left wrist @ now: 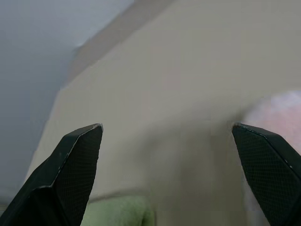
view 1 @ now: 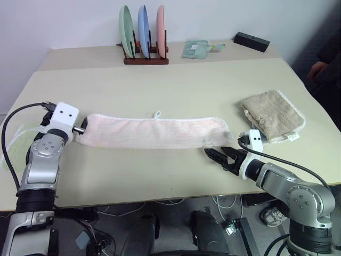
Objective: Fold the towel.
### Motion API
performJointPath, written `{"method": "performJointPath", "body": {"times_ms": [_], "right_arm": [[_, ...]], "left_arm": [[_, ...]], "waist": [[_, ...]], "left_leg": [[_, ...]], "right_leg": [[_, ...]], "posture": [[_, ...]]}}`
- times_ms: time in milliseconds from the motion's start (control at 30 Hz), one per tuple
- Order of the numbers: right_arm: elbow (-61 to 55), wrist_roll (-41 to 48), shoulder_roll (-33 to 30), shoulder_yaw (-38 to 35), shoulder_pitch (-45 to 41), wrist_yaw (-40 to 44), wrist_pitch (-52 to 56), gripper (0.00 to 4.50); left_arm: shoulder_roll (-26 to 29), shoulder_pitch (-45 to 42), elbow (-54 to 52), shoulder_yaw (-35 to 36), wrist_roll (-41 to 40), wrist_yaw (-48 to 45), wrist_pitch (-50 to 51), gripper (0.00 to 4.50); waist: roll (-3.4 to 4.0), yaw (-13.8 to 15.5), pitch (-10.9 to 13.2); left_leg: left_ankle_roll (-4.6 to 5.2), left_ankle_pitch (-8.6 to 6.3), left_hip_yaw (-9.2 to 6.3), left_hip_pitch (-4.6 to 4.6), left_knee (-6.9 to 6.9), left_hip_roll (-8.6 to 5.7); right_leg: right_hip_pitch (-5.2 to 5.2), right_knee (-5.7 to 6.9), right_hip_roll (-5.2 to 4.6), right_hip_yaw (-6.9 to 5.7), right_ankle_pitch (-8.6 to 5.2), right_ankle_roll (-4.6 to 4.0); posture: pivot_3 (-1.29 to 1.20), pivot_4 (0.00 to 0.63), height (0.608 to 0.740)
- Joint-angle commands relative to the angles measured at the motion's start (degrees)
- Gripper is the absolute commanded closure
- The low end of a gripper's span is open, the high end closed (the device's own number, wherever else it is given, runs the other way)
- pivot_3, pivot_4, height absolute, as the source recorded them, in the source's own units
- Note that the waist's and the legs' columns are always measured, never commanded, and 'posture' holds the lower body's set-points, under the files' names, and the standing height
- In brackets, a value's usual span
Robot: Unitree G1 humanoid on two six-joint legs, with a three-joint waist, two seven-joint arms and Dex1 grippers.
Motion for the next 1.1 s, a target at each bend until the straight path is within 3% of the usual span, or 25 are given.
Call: {"method": "performJointPath", "body": {"times_ms": [33, 233, 500, 733, 900, 1100], "right_arm": [[-2.33, 4.78, 1.39, -3.51, -0.90, -2.55, 2.09, 0.09], [0.61, 14.41, 9.41, -10.85, -4.49, -16.02, 5.00, 0.09], [8.78, 20.12, 14.46, -15.32, -10.29, -32.47, 2.16, 0.09], [12.35, 24.41, 16.63, -15.66, -12.25, -41.24, -2.72, 0.09], [9.23, 33.19, 14.81, -14.83, -9.36, -47.46, -4.42, 0.09], [4.15, 49.03, 6.49, -12.17, 0.32, -50.85, -7.48, 0.09]], "left_arm": [[-1.48, -0.96, -1.23, 4.00, -4.26, 0.10, 1.01, 0.01], [-3.66, 3.89, -14.57, 3.28, -13.36, -10.51, -5.34, 0.01], [-4.55, 12.23, -32.41, -6.77, -24.08, -24.15, 2.55, 0.01], [-7.22, 15.65, -39.14, -14.41, -24.42, -24.21, 5.45, 0.01], [-7.41, 15.76, -39.17, -14.18, -24.60, -23.87, 5.88, 0.01], [-6.26, 16.66, -38.48, -13.06, -24.80, -24.89, 5.42, 0.01]], "waist": [[0.00, -0.10, 0.00], [-0.01, -0.07, 0.00], [0.04, -0.18, -0.02], [0.07, -0.23, -0.04], [0.09, -0.03, -0.04], [0.10, -0.08, -0.05]], "left_leg": [[0.00, 0.00, 0.00, 0.00, 0.00, 0.00], [-0.01, 0.00, -0.01, -0.02, -0.01, 0.10], [0.00, 0.00, 0.02, -0.02, -0.02, 0.07], [0.01, 0.01, 0.02, 0.00, 0.00, 0.10], [0.01, 0.01, 0.01, 0.01, -0.01, 0.10], [0.04, -0.01, 0.00, -0.02, -0.03, 0.10]], "right_leg": [[0.00, 0.01, 0.00, 0.00, 0.00, 0.00], [-0.03, 0.01, -0.04, 0.02, 0.02, -0.03], [-0.02, -0.01, -0.07, 0.02, 0.02, -0.06], [0.01, 0.00, -0.01, 0.02, 0.02, -0.07], [0.02, -0.01, -0.01, 0.02, 0.01, -0.07], [0.04, -0.10, -0.02, 0.02, 0.00, -0.07]], "posture": [[0.00, 0.150, 0.738], [0.00, 0.150, 0.738], [0.00, 0.150, 0.738], [0.00, 0.150, 0.738], [0.00, 0.150, 0.738], [0.00, 0.150, 0.738]]}}
